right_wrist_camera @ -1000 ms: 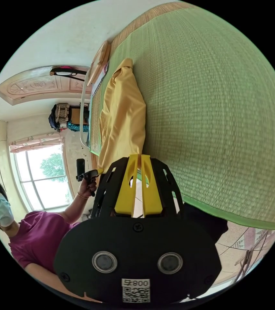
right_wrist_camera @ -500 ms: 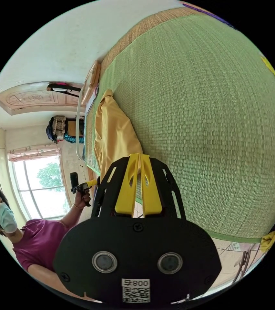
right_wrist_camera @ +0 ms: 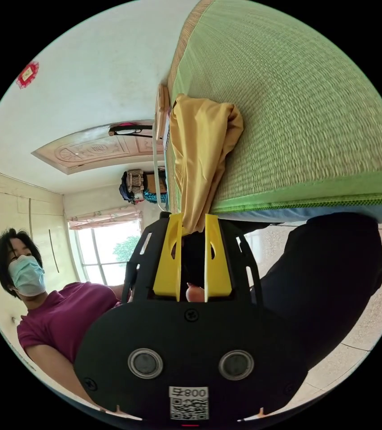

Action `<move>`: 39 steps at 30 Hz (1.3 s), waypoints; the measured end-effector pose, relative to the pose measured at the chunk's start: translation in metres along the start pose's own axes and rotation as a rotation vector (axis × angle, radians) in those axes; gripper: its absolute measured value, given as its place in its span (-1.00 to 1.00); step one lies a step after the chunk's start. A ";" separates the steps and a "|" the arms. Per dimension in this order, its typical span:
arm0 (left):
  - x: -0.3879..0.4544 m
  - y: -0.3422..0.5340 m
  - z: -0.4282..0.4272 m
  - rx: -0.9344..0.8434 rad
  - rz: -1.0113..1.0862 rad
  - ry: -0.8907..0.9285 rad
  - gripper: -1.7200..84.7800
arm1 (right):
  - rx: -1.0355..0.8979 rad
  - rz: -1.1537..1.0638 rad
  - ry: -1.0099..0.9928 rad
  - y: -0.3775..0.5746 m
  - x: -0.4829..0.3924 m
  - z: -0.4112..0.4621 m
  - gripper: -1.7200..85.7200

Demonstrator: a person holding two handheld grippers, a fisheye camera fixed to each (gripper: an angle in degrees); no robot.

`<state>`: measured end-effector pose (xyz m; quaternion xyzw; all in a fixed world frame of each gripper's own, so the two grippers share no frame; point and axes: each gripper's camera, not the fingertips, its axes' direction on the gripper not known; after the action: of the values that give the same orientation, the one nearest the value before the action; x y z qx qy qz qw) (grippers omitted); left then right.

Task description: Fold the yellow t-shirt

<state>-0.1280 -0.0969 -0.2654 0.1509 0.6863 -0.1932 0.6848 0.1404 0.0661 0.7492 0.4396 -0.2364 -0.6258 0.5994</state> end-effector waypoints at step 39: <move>-0.044 0.040 -0.019 0.133 -0.071 0.228 -0.87 | -0.051 0.042 -0.243 0.065 0.003 0.139 -0.88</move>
<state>-0.1254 -0.0499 -0.2245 0.1927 0.7501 -0.2440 0.5837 0.0599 0.0198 0.8720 0.3402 -0.3004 -0.6675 0.5903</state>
